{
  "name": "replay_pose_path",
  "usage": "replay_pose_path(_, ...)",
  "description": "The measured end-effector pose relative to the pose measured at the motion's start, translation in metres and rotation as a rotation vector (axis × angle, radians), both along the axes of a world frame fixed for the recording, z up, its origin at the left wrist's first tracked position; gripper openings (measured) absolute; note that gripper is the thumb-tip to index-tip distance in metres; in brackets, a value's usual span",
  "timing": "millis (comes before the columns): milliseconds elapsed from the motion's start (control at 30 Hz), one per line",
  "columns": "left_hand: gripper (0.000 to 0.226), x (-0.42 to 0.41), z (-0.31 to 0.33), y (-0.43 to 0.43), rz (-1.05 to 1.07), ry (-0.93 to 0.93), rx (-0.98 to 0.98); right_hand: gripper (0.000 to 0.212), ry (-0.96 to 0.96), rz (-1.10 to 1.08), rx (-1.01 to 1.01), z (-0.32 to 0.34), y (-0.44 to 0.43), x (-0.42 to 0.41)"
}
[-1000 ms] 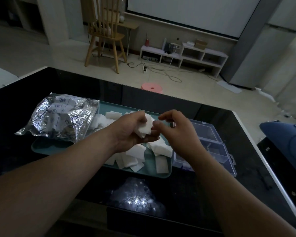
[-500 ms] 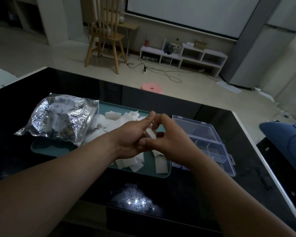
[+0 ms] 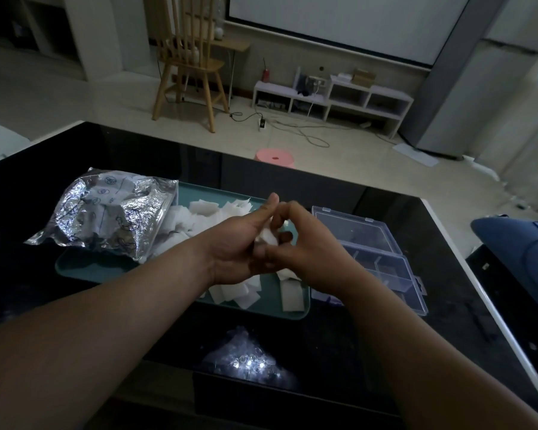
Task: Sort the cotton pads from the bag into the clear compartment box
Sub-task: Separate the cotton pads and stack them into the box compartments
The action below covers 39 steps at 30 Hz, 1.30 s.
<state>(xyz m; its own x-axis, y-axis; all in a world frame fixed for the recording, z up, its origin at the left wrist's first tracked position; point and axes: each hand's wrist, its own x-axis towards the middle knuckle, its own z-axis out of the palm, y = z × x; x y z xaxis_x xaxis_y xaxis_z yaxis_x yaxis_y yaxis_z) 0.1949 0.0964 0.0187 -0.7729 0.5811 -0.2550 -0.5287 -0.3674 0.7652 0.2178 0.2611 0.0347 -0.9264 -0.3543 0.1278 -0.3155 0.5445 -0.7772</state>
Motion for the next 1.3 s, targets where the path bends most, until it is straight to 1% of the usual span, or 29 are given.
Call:
replay_pose_path(67, 0.048, -0.007, 0.002, -0.002, 0.164, -0.051, 0.01, 0.032, 0.021, -0.105, -0.045, 0.006, 0.002, -0.005)
replay_pose_path(133, 0.039, -0.014, 0.001, -0.006, 0.348, -0.117, -0.03, 0.028, 0.025, -0.278, -0.059, 0.005, 0.009, -0.015)
replay_pose_path(167, 0.035, -0.017, -0.002, -0.008, 0.398, -0.129, -0.065, 0.025, 0.03, -0.348, 0.017, 0.002, 0.012, -0.019)
replay_pose_path(200, 0.03, -0.019, -0.004, -0.01, 0.428, -0.135, -0.097, 0.02, 0.047, -0.377, 0.159, -0.003, 0.016, -0.023)
replay_pose_path(267, 0.02, -0.021, -0.008, -0.013, 0.438, -0.15, -0.145, 0.013, 0.051, -0.309, 0.52, -0.017, 0.023, -0.026)
replay_pose_path(300, 0.018, -0.021, -0.01, -0.014, 0.431, -0.16, -0.161, 0.014, 0.032, -0.244, 0.682, -0.022, 0.022, -0.024)
replay_pose_path(333, 0.018, -0.021, -0.011, -0.014, 0.419, -0.165, -0.172, 0.02, 0.016, -0.186, 0.816, -0.025, 0.021, -0.022)
replay_pose_path(400, 0.019, -0.02, -0.01, -0.013, 0.409, -0.174, -0.196, 0.034, -0.014, -0.113, 0.993, -0.027, 0.017, -0.019)
replay_pose_path(467, 0.019, -0.02, -0.01, -0.013, 0.413, -0.174, -0.226, 0.041, -0.022, -0.103, 1.067, -0.028, 0.014, -0.018)
replay_pose_path(533, 0.019, -0.019, -0.01, -0.014, 0.408, -0.166, -0.256, 0.041, -0.001, -0.103, 1.096, -0.03, 0.012, -0.017)
replay_pose_path(633, 0.02, -0.016, -0.011, -0.013, 0.391, -0.156, -0.288, 0.03, 0.033, -0.096, 1.094, -0.032, 0.013, -0.018)
replay_pose_path(733, 0.025, -0.016, -0.012, -0.013, 0.393, -0.149, -0.32, 0.021, 0.022, -0.091, 1.035, -0.027, 0.018, -0.022)
replay_pose_path(800, 0.026, -0.016, -0.012, -0.014, 0.4, -0.144, -0.328, 0.021, -0.012, -0.063, 0.998, -0.023, 0.021, -0.023)
replay_pose_path(900, 0.025, -0.016, -0.011, -0.014, 0.404, -0.137, -0.329, 0.017, -0.025, -0.032, 0.983, -0.017, 0.023, -0.022)
replay_pose_path(967, 0.021, -0.016, -0.011, -0.013, 0.401, -0.137, -0.327, 0.012, -0.007, -0.053, 0.941, -0.013, 0.025, -0.022)
replay_pose_path(1067, 0.015, -0.015, -0.008, -0.014, 0.407, -0.139, -0.33, 0.005, 0.073, -0.152, 0.821, -0.007, 0.027, -0.027)
replay_pose_path(1167, 0.013, -0.016, -0.007, -0.015, 0.399, -0.142, -0.314, 0.005, 0.248, -0.225, 0.78, -0.012, 0.019, -0.035)
replay_pose_path(1233, 0.013, -0.016, -0.008, -0.015, 0.396, -0.142, -0.316, 0.01, 0.323, -0.22, 0.776, -0.021, 0.011, -0.039)
replay_pose_path(1300, 0.012, -0.015, -0.008, -0.016, 0.399, -0.141, -0.328, 0.01, 0.292, -0.155, 0.812, -0.031, 0.005, -0.044)
